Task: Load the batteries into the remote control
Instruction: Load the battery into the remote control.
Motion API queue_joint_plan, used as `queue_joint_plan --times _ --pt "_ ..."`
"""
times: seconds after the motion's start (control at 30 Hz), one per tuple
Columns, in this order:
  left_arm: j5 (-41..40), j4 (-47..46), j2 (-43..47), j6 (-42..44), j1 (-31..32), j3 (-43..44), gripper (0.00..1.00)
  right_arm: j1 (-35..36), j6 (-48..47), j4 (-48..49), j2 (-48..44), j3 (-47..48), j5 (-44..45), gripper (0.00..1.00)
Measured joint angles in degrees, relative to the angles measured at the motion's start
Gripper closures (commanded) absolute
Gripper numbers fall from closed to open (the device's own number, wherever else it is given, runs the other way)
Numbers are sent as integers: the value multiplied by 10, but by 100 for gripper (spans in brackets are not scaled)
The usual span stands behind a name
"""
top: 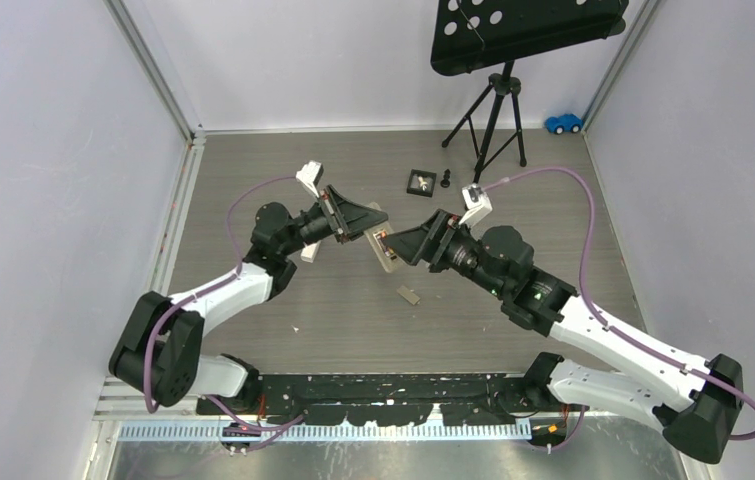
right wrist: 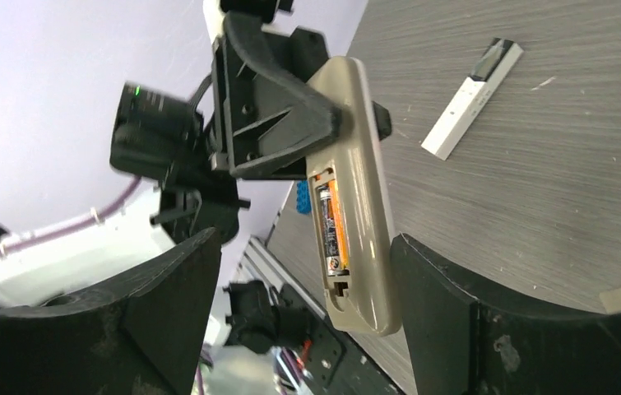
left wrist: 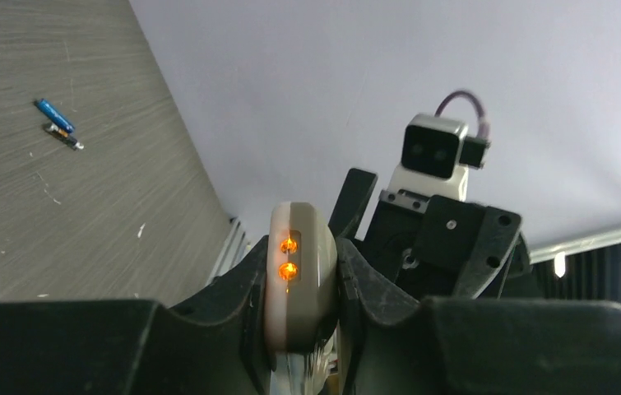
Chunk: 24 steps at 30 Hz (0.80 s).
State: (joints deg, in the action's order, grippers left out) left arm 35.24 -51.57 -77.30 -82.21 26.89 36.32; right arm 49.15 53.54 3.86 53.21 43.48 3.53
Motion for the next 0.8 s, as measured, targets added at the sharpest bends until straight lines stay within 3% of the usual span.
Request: queue_joint_plan --times 0.1,0.3,0.47,0.8 --pt "54 18 7 41 -4 14 100 -2 -47 0 -9 0 -49 24" --pt "139 60 24 105 -7 46 100 -2 -143 -61 -4 10 -114 42" --pt "173 92 48 142 -7 51 100 -2 -200 -120 19 49 -150 45" --pt "198 118 54 169 -10 51 100 -2 -221 -115 55 58 -170 45"
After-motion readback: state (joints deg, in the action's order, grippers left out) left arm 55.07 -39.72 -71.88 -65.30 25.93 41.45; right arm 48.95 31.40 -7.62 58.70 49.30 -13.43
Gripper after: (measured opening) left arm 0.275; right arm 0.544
